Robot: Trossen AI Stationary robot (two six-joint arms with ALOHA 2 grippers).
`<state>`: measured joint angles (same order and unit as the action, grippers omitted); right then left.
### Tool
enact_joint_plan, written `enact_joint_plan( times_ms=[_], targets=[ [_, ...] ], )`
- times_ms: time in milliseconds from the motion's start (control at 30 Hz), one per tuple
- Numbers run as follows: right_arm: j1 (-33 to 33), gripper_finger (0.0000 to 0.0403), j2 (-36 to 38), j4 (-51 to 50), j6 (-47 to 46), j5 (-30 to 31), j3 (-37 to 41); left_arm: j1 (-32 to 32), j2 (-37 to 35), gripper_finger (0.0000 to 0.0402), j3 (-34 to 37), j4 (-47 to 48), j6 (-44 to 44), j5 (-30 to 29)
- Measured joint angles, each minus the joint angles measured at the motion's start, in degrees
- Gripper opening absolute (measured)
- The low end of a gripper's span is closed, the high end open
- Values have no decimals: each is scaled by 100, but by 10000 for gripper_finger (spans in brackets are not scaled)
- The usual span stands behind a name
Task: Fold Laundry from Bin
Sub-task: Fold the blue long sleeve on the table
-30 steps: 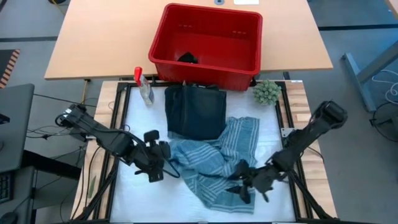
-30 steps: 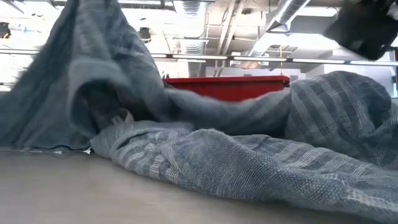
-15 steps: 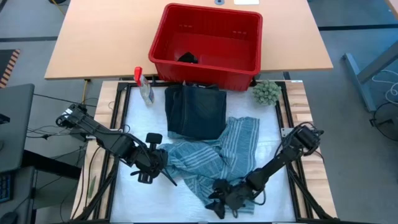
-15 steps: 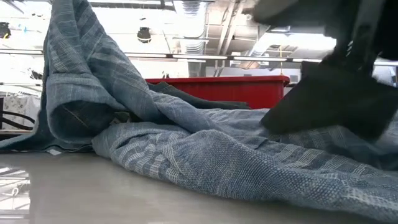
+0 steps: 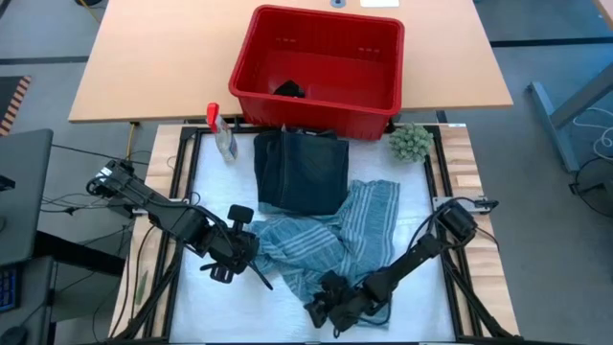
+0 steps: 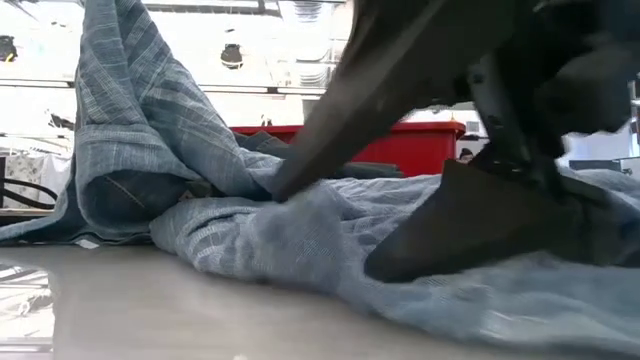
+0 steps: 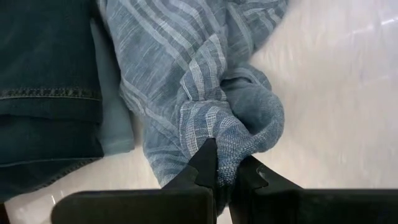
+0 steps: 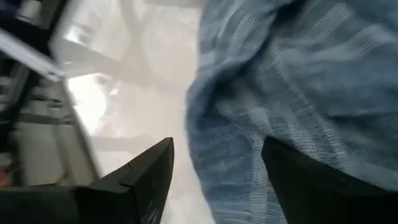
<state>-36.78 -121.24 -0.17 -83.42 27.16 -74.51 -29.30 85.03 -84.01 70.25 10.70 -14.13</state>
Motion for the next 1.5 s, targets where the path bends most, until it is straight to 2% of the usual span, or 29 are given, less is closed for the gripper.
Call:
enact_joint_plan(
  times_ms=[133, 200, 333, 367, 467, 567, 700, 833, 933, 1033, 1133, 1200, 1267, 1400, 1500],
  targets=[
    [103, 217, -96, -748, 84, -49, -285, 0, 0, 0, 0, -38, 0, -4],
    [134, 165, -206, -804, 292, -129, -380, 0, 0, 0, 0, -39, 7, -18],
    [142, 38, -349, -718, 733, -695, -522, 2, -6, 0, 0, -3, 53, -251],
    [154, 24, -321, -759, 946, -913, -546, 2, -38, 0, 0, 45, 70, -306],
    [250, 24, 28, -1215, 1454, -1817, -548, 36, -208, 0, -16, 188, 197, -412],
    [351, 21, 664, -2275, 1682, -2404, -539, 47, -502, 0, -22, 163, 383, -671],
    [498, 20, 1887, -3456, 2320, -2413, -543, 78, -1020, 0, -22, -294, 546, -1231],
    [813, 20, 3348, -4093, 2933, -1891, -543, 79, -1617, 0, -22, -1418, 329, -1967],
    [1222, 20, 4408, -3941, 3571, -1627, -548, 79, -2030, 0, -22, -2589, -218, -2434],
    [1666, 22, 5255, -3071, 4348, -1537, -545, 79, -2342, 0, -22, -3904, -921, -2872],
    [1984, 22, 5847, -1742, 5219, -2038, -550, 79, -2530, 0, -24, -5069, -1722, -2988],
    [2114, 21, 6124, -1215, 5510, -2445, -556, 79, -2601, 0, -24, -5746, -2064, -2934],
    [2128, 21, 6294, -1001, 5537, -2692, -556, 79, -2632, 0, -25, -6310, -2293, -2597],
    [1856, 21, 6392, -922, 5488, -3533, -556, 79, -2472, 0, -31, -6781, -2583, -1290],
    [1447, 21, 6338, -465, 5909, -4255, -545, 75, -2245, 0, -20, -6998, -2585, -383]
  ],
)
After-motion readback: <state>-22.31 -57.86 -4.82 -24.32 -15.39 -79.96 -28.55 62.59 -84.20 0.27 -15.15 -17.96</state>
